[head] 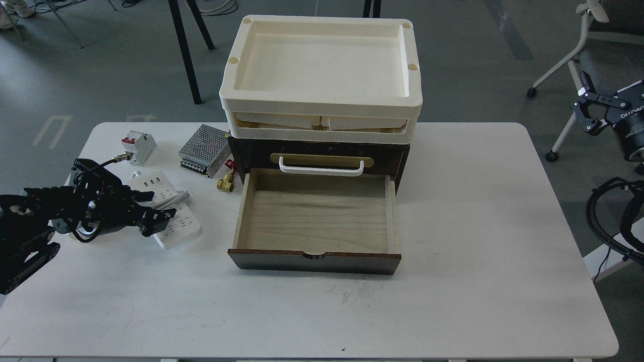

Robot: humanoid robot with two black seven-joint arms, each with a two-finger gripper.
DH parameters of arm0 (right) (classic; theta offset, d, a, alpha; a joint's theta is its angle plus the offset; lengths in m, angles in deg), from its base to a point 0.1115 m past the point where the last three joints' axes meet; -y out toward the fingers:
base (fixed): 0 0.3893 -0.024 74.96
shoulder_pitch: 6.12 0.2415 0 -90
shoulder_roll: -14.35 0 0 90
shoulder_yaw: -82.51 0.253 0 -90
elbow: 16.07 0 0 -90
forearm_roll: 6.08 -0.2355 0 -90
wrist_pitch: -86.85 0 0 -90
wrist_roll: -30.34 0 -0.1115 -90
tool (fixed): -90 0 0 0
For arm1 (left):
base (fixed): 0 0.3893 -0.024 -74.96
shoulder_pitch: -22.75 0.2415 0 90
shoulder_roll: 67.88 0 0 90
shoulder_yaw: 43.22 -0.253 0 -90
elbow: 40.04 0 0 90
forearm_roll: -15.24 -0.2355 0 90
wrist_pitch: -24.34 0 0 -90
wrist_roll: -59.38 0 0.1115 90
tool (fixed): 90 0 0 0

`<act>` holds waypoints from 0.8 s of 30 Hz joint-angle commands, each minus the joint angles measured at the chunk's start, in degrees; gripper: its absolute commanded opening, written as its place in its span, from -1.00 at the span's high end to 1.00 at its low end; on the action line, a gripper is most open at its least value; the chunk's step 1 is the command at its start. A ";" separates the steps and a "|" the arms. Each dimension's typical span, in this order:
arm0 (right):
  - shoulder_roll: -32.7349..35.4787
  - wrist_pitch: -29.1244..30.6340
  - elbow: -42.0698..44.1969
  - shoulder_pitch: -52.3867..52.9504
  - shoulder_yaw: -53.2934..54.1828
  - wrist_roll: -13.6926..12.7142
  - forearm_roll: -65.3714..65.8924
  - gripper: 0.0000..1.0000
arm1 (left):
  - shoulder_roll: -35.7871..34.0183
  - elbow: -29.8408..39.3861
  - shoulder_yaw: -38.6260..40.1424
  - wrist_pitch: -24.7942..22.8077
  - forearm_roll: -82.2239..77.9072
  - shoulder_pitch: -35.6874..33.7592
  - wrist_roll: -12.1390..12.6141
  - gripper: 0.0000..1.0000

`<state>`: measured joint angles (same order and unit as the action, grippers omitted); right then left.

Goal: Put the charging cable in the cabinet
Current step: 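Grasp the white charger with its coiled cable using the left gripper, then lift the charger and carry it over the open drawer with the left gripper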

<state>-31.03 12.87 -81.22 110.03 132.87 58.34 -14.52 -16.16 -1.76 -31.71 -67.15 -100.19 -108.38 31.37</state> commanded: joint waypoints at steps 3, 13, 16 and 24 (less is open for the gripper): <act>0.03 -0.12 0.10 -0.49 0.00 0.00 0.00 -1.00 | 0.05 0.13 0.09 0.43 0.12 -0.17 0.00 0.48; 0.03 -0.12 0.19 -1.11 0.00 0.00 0.00 -1.00 | -3.97 7.39 1.14 -0.01 0.64 -0.09 0.00 1.00; 0.03 -0.12 0.19 -1.11 0.09 0.00 0.00 -1.00 | -13.10 19.51 2.20 -3.77 7.82 -0.26 0.00 1.00; 0.11 -0.20 0.54 -1.19 0.18 0.00 0.00 -1.00 | -35.63 55.99 7.83 -9.77 36.30 -0.61 0.00 1.00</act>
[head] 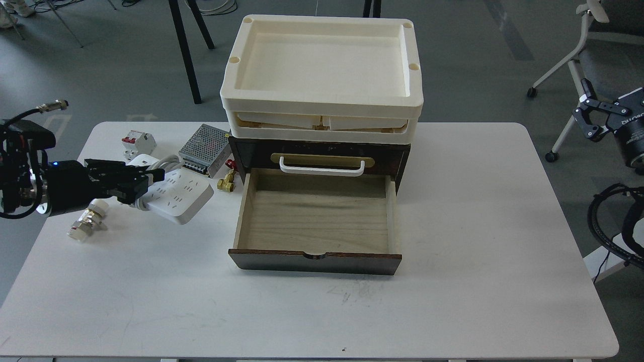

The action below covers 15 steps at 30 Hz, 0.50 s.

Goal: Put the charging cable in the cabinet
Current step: 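Lift the charger and carry it over the open drawer with the left gripper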

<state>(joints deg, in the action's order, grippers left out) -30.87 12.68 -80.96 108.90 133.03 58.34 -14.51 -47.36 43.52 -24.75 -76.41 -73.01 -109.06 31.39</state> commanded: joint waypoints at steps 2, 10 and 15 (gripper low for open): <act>-0.04 -0.02 0.29 -0.15 0.10 0.00 -0.01 -1.00 | -4.08 14.94 0.95 -0.41 14.92 0.07 -0.01 1.00; 1.28 -0.10 0.47 -0.42 0.63 0.00 -0.01 -0.99 | 15.14 8.56 0.34 -0.41 23.48 1.73 -0.01 1.00; 1.28 -0.10 1.00 -0.42 0.63 0.00 -0.01 -0.99 | 22.45 0.82 0.07 -0.59 23.39 4.01 -0.01 1.00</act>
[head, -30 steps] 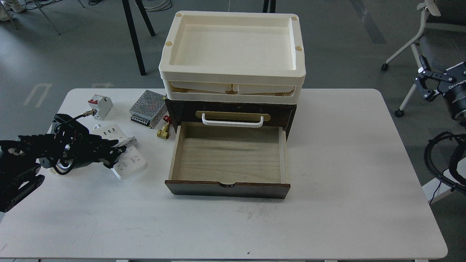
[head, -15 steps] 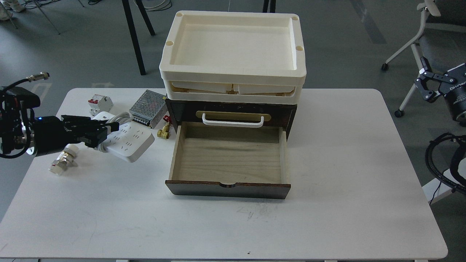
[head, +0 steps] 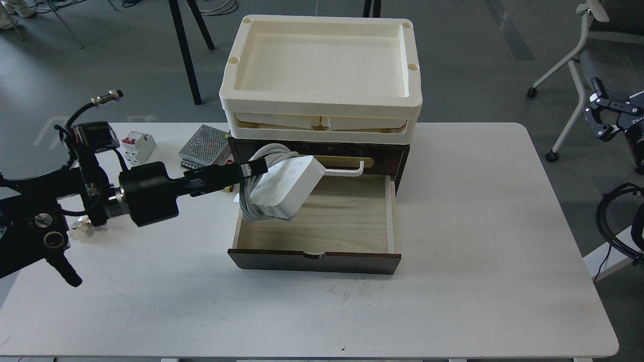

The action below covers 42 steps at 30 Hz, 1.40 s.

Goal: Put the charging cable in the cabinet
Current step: 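Lift the charger and carry it over the open drawer with the left gripper, then lower the charger into the drawer, open the left gripper and withdraw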

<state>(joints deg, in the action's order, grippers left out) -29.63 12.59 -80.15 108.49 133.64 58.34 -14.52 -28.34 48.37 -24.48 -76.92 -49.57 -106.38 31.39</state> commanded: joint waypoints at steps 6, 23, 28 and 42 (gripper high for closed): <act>0.03 0.07 0.44 -0.01 0.01 0.00 0.00 -0.99 | 9.49 -11.24 -0.19 -0.08 -0.14 4.15 -0.01 1.00; -0.05 0.07 1.15 -0.44 0.01 0.00 0.00 -1.00 | 20.14 -21.80 0.69 0.71 0.47 6.96 -0.01 -0.75; -0.14 0.07 1.15 -0.62 0.01 0.00 0.00 -1.00 | 19.88 -21.80 0.77 0.62 0.57 6.52 -0.01 -0.98; -0.67 3.05 0.27 -0.53 3.44 0.00 0.00 -1.00 | 16.89 -22.58 19.83 -16.64 37.88 11.88 -0.01 -0.98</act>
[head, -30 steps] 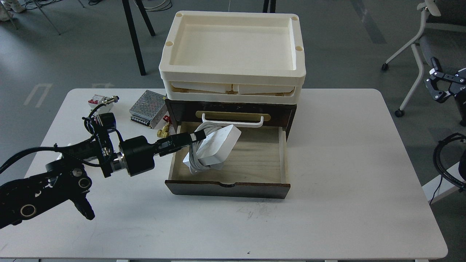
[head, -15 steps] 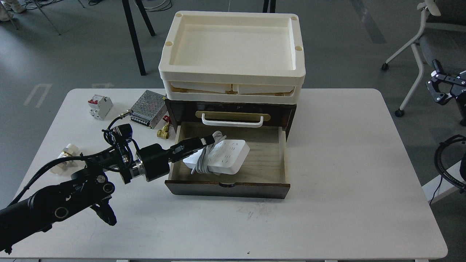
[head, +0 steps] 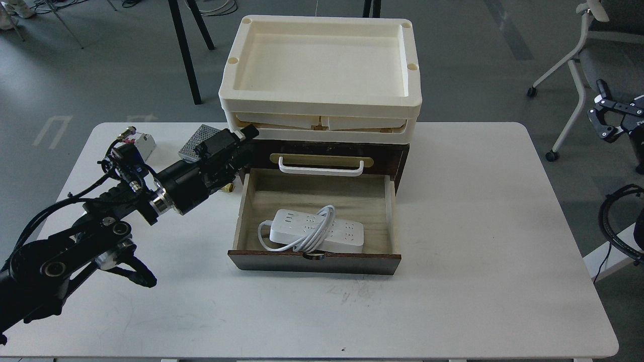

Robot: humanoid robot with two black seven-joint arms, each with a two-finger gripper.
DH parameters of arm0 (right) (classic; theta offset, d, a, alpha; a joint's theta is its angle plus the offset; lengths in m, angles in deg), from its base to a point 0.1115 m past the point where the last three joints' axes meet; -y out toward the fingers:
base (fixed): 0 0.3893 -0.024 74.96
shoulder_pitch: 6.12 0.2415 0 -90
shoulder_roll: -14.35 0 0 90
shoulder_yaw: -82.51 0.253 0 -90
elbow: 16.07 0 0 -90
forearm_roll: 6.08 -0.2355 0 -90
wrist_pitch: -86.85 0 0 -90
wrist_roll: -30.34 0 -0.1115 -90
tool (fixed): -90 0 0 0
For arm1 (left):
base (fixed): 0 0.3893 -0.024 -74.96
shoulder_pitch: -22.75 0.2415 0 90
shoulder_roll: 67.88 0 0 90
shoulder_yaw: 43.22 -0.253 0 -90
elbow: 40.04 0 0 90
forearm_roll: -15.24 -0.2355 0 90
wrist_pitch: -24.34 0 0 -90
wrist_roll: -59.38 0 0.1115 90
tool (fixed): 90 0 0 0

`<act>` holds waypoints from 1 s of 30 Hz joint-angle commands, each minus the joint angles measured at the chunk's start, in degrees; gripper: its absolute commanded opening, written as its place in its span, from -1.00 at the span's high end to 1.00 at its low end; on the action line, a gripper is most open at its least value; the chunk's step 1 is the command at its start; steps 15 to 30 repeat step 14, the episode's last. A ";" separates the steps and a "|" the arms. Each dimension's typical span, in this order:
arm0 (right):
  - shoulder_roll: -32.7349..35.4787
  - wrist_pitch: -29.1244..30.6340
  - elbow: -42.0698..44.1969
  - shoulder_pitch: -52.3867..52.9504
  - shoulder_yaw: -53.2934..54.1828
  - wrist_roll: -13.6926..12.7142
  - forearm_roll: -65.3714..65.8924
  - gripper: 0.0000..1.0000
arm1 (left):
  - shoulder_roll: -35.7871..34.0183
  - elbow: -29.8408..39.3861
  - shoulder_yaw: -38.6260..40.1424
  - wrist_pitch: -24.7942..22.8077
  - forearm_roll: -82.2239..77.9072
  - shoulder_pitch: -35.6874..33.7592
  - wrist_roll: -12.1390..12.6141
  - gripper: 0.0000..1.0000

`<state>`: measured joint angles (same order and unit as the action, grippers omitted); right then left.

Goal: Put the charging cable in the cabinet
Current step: 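Lower the charger into the drawer, open the left gripper and withdraw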

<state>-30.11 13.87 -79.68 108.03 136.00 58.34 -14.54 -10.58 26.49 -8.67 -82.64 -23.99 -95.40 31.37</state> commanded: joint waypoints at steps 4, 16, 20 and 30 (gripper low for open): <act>-0.36 6.34 -0.11 0.02 1.26 0.00 0.02 -1.00 | -1.93 -8.24 8.50 -11.02 25.76 0.64 0.01 -0.98; -3.61 10.22 0.24 0.46 5.13 0.00 0.02 -1.00 | -1.84 -18.72 14.75 -11.02 37.83 -2.70 0.01 -0.98; -3.61 10.22 0.24 0.46 5.13 0.00 0.02 -1.00 | -1.84 -18.72 14.75 -11.02 37.83 -2.70 0.01 -0.98; -3.61 10.22 0.24 0.46 5.13 0.00 0.02 -1.00 | -1.84 -18.72 14.75 -11.02 37.83 -2.70 0.01 -0.98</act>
